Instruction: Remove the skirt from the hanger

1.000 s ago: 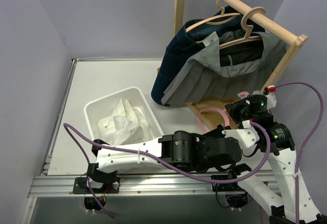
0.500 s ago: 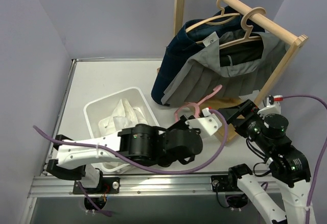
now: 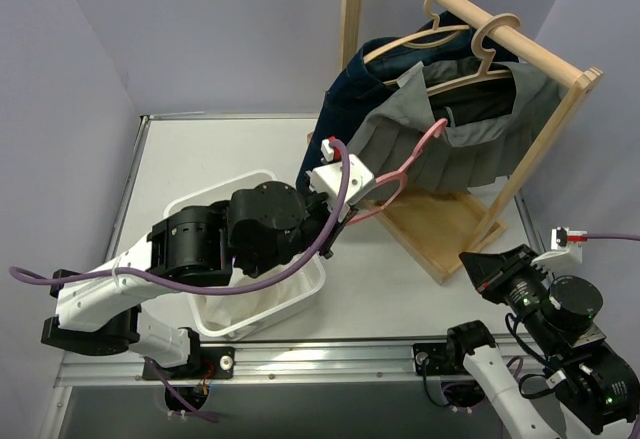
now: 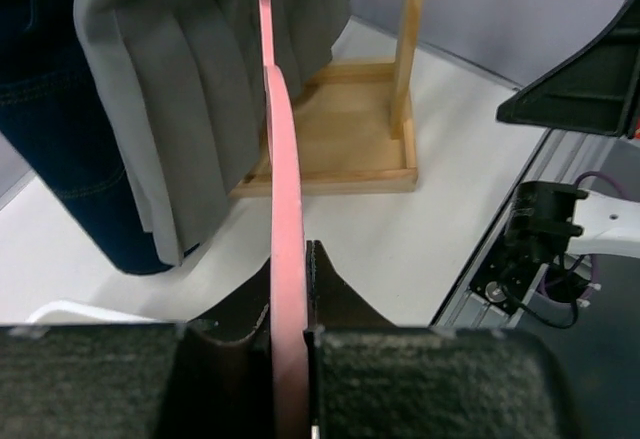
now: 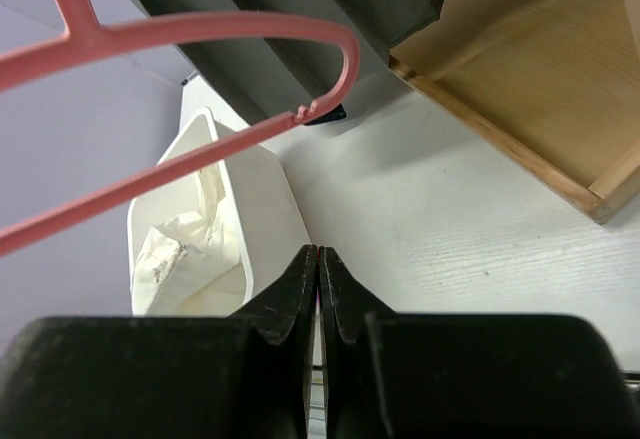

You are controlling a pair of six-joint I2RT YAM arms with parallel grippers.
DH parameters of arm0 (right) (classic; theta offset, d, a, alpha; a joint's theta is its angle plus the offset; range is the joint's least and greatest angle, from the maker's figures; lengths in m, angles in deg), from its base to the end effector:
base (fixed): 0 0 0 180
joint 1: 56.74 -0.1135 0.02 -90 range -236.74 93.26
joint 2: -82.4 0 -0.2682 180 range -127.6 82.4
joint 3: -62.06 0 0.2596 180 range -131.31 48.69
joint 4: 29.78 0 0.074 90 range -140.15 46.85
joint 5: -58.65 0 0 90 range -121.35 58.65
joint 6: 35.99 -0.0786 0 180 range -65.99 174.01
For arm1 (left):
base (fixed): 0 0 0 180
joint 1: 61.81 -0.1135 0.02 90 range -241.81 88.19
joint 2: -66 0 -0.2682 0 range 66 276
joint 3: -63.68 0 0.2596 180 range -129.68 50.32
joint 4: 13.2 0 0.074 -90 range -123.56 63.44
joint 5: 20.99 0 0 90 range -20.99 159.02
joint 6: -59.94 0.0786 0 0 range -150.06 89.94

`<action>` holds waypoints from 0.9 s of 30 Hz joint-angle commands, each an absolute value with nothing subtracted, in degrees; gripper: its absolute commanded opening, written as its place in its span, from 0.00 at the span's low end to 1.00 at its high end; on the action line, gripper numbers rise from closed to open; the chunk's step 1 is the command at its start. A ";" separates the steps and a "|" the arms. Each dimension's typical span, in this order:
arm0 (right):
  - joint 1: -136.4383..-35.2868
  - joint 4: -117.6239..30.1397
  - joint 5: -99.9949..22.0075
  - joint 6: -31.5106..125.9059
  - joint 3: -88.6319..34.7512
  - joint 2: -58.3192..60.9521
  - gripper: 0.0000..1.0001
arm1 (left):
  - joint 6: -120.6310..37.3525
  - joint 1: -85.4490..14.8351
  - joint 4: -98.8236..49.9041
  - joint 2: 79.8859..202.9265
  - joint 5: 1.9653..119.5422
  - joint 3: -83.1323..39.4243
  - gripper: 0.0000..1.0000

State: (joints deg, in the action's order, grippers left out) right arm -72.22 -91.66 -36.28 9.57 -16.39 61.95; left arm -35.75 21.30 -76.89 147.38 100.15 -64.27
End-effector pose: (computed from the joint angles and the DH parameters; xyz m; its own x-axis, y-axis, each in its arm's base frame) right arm 0.0543 0.0221 0.4171 -0.2906 0.6433 -0.7083 -0.2032 0.6818 0.7027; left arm 0.0755 -0.2863 0.5256 -0.1135 0.2320 -0.9661 0.7830 0.6194 0.0567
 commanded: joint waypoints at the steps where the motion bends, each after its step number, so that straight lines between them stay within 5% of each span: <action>1: -72.73 -93.59 -35.75 11.30 -17.40 62.09 0.00 | -33.84 19.67 -70.07 149.05 91.52 -69.82 0.02; 13: -72.73 -93.51 -35.48 11.56 -17.23 61.57 0.00 | -30.15 17.22 -64.28 157.84 84.14 -83.27 0.02; 19: -72.73 -93.77 -35.22 12.87 -21.25 58.15 0.00 | -26.89 14.84 -67.69 167.50 81.24 -101.44 0.02; 27: -72.73 -95.79 -32.67 13.41 -27.50 55.86 0.00 | -32.50 9.22 -65.41 171.38 72.63 -103.32 0.02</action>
State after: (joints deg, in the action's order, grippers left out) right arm -72.53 -94.96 -34.49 12.17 -25.43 57.45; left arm -29.41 11.86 -69.22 170.14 77.81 -101.60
